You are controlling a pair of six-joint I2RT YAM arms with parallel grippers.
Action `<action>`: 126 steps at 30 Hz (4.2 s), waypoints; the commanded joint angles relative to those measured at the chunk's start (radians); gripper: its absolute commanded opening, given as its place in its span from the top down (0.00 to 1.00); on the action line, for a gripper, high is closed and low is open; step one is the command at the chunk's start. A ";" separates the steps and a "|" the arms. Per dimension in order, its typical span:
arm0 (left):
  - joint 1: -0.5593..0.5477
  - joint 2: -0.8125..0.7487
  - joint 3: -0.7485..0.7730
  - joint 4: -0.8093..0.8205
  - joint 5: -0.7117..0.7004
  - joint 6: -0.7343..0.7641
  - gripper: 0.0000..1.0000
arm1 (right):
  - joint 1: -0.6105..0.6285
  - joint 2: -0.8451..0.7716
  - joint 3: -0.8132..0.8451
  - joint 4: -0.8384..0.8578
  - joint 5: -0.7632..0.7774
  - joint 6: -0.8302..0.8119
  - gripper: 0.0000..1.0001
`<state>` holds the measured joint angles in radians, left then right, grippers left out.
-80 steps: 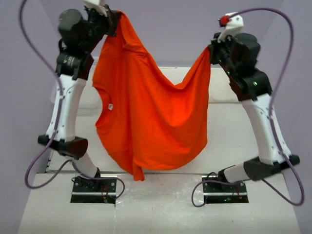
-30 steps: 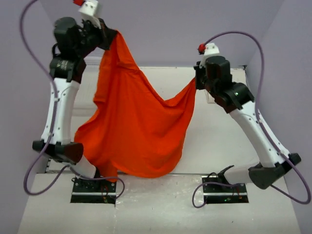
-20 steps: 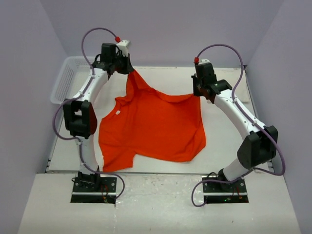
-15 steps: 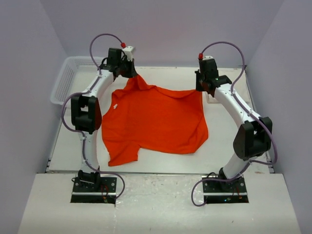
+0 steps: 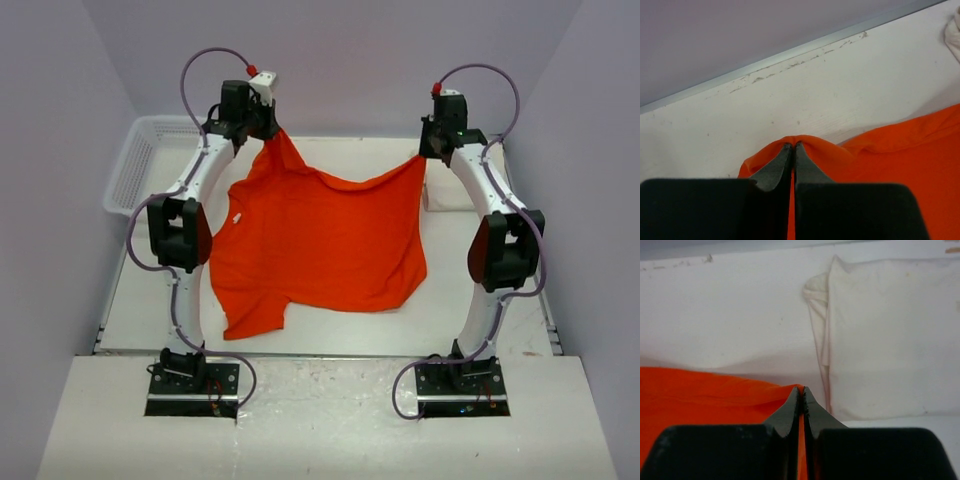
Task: Fold and stack the t-shirts
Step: Flatten out the tshirt, then fold the flattened tshirt in 1/3 of the way
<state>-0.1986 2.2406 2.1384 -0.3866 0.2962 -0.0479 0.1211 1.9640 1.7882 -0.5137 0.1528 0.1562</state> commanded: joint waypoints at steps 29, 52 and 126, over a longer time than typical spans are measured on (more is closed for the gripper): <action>0.036 -0.551 -0.375 0.199 -0.126 -0.095 1.00 | -0.012 -0.205 -0.010 0.086 -0.098 -0.040 1.00; -0.091 -1.032 -0.212 0.063 -0.195 -0.041 1.00 | 0.288 -0.889 0.008 -0.069 0.068 -0.084 1.00; -0.050 -1.235 -1.143 -0.322 -0.367 -0.388 1.00 | 0.166 -0.594 -0.787 -0.106 0.183 0.329 1.00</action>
<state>-0.2539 0.9714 0.8890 -0.7361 -0.0071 -0.4690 0.2905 1.3457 0.9375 -0.6250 0.2890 0.4618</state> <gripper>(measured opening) 0.004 0.007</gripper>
